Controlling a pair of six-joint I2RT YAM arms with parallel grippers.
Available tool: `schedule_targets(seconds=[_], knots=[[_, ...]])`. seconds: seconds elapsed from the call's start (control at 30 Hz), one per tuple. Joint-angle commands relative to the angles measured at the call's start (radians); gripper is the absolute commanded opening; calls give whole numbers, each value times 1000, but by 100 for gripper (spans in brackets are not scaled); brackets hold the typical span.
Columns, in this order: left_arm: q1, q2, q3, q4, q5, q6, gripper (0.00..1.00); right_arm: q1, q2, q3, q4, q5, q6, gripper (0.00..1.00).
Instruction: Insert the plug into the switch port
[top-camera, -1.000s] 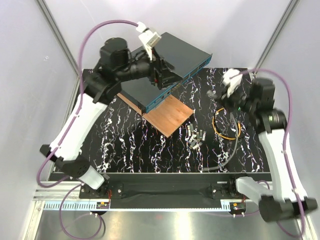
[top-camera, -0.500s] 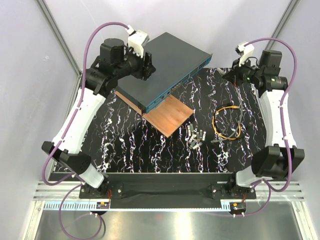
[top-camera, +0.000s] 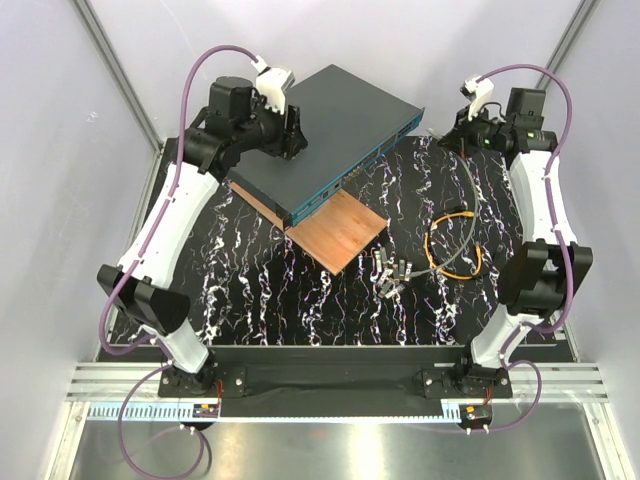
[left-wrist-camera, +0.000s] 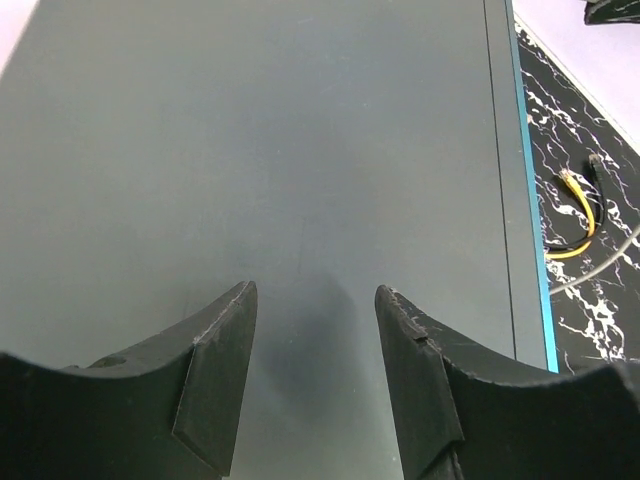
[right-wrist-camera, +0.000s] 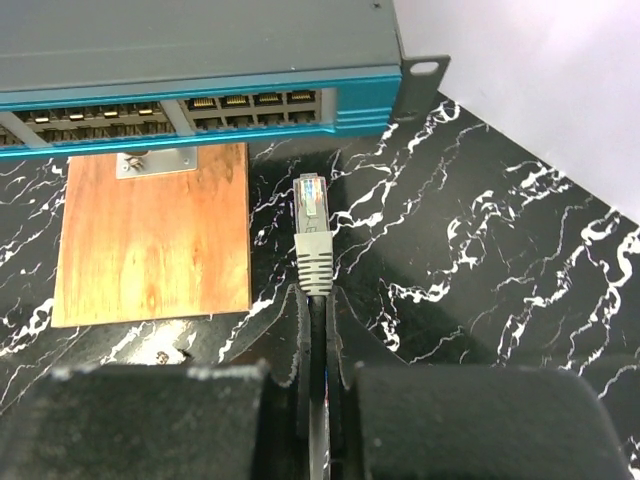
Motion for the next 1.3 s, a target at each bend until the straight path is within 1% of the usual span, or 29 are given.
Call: schedule_targets(seconds=[0.0,0.23,0.5,0.63,0.93,1.27], knots=[[7,12,20,44,38,-22,55,5,9,62,13,-69,-27,0],[7,32,16,50,41,-27,54,5,72,117,6,-87,-29,0],[7,55,17,53,48,-31,53,14,144,214,-52,-97,-75,0],[7,68,19,55,39,-39,50,26,158,235,-76,-98,-89,0],[7,82,34,53,44,-45,49,52,180,255,-74,-87,-101,0],[7,88,31,55,50,-44,48,60,217,320,-91,-91,-95,0]])
